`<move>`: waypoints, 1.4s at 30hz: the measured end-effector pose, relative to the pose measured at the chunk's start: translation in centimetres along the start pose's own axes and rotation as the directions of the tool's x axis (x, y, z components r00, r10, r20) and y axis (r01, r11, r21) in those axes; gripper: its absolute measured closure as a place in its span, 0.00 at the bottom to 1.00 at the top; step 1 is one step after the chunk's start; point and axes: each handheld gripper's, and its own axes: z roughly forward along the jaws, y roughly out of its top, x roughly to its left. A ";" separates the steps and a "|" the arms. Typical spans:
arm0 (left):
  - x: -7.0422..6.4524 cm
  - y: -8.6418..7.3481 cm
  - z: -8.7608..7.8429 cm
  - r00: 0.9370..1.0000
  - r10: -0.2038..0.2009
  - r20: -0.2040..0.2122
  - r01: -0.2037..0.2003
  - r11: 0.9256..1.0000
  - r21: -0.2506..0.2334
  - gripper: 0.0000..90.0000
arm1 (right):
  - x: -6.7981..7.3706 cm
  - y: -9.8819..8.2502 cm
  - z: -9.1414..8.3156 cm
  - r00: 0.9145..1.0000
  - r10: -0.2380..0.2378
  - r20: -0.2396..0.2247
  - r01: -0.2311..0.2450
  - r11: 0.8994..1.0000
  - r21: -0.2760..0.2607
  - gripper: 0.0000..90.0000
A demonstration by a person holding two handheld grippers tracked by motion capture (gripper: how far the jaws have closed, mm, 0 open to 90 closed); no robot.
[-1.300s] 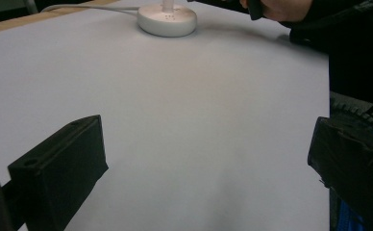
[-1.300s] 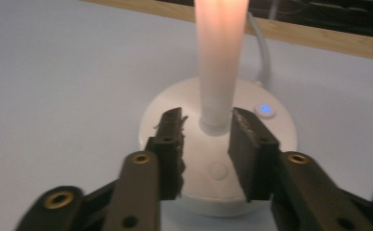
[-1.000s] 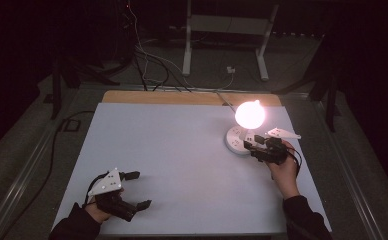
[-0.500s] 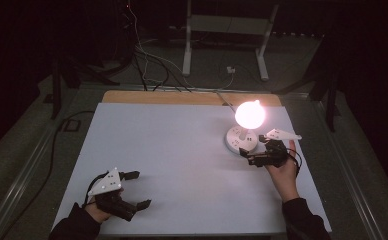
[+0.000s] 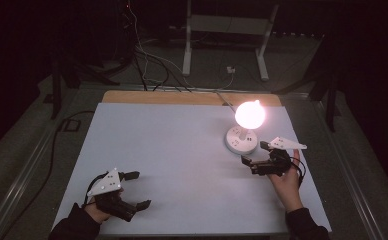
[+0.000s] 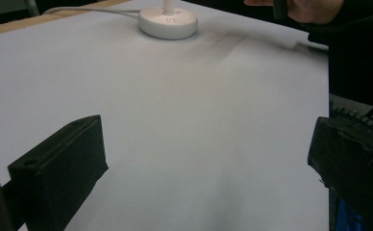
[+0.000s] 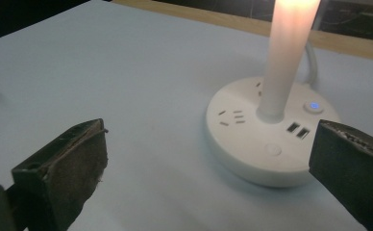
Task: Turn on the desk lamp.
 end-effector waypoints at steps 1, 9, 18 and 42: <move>0.0 0.0 0.0 1.000 0.000 -0.001 0.000 1.000 -0.004 0.00 | 0.2 -0.1 -0.2 1.000 -0.002 -0.003 0.002 1.000 0.011 0.00; 0.0 0.0 0.0 1.000 -0.003 0.003 0.003 1.000 -0.002 0.00 | 1.4 -1.6 -1.1 1.000 0.002 -0.025 -0.001 1.000 0.028 0.00; 0.0 0.0 0.1 1.000 -0.001 0.006 0.001 1.000 -0.003 0.00 | 2.4 -3.7 -2.2 0.999 -0.005 -0.039 0.008 0.997 0.083 0.00; 0.0 0.0 0.1 1.000 -0.002 0.002 0.002 1.000 0.000 0.00 | 4.1 -7.7 -4.3 0.998 -0.030 -0.063 0.041 0.981 0.191 0.00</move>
